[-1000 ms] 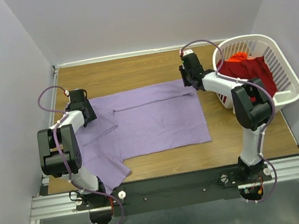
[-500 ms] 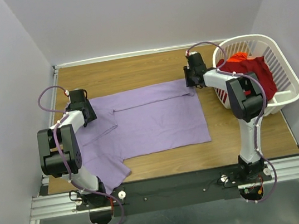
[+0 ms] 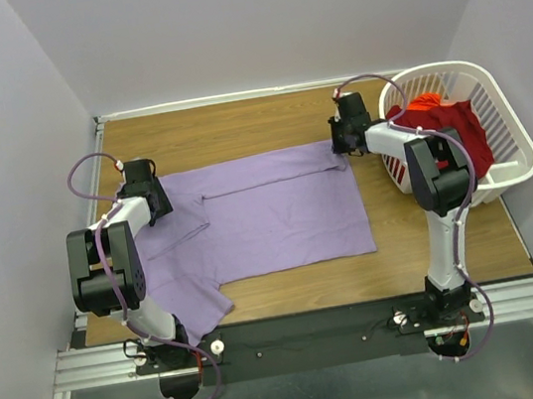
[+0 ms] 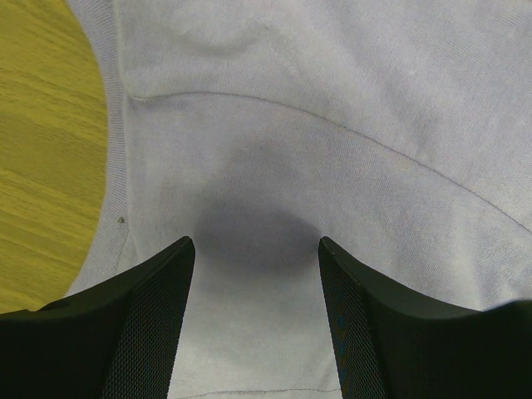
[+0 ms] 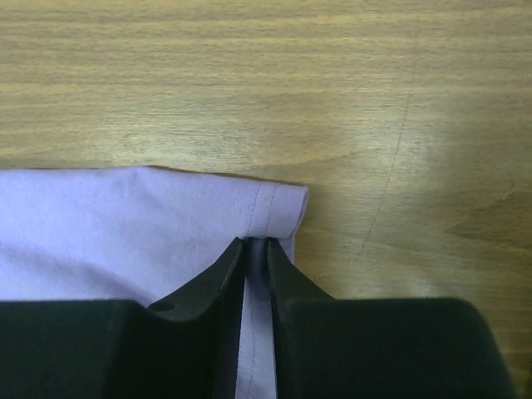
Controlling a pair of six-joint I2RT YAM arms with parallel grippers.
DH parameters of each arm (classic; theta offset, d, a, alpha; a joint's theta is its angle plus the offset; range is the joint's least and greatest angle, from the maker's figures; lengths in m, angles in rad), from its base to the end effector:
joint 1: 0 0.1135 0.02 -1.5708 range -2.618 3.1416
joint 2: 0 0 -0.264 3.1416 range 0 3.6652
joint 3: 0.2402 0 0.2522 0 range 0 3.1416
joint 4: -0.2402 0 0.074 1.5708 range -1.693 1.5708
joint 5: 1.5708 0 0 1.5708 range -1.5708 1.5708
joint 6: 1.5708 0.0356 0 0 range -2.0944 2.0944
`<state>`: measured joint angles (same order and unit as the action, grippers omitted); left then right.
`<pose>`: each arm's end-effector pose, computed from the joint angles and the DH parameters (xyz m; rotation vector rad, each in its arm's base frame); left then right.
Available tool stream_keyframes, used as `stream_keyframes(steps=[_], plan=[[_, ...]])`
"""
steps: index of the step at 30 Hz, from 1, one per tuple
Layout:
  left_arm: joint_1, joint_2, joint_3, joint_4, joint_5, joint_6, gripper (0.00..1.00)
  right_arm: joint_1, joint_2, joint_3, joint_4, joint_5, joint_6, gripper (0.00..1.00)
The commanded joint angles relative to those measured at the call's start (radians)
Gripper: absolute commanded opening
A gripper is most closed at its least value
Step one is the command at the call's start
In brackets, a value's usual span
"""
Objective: Fold and stack the t-shirts
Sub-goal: Fold the tshirt
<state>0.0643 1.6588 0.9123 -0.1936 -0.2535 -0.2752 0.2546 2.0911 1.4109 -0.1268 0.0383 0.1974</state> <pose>0.3265 0.0300 0.1666 -0.5206 2.4273 0.2291 0.4409 0.1133 0.1560 -0.0498 2.3832 0.1700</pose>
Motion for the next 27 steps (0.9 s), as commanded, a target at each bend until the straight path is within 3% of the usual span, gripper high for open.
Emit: stream_keyframes(steps=[1, 11, 18, 20, 25, 27], plan=[[0.000, -0.007, -0.004, -0.009, -0.006, 0.008, 0.70, -0.012, 0.024, 0.022, -0.016, 0.006, 0.004, 0.18], [0.002, 0.005, -0.003, -0.012, -0.010, 0.011, 0.70, -0.014, 0.033, 0.075, -0.016, 0.123, -0.108, 0.14], [-0.001, 0.015, 0.002, -0.015, -0.009, 0.013, 0.70, -0.014, 0.046, 0.082, -0.016, 0.126, -0.147, 0.22], [-0.001, 0.016, 0.002, -0.013, -0.010, 0.013, 0.70, -0.015, 0.049, 0.079, -0.016, 0.107, -0.147, 0.28], [-0.004, 0.015, 0.000, -0.015, -0.012, 0.013, 0.70, -0.014, 0.053, 0.077, -0.016, 0.089, -0.144, 0.27], [-0.004, 0.016, -0.001, -0.017, -0.010, 0.013, 0.70, -0.014, 0.053, 0.079, -0.014, 0.092, -0.145, 0.22]])
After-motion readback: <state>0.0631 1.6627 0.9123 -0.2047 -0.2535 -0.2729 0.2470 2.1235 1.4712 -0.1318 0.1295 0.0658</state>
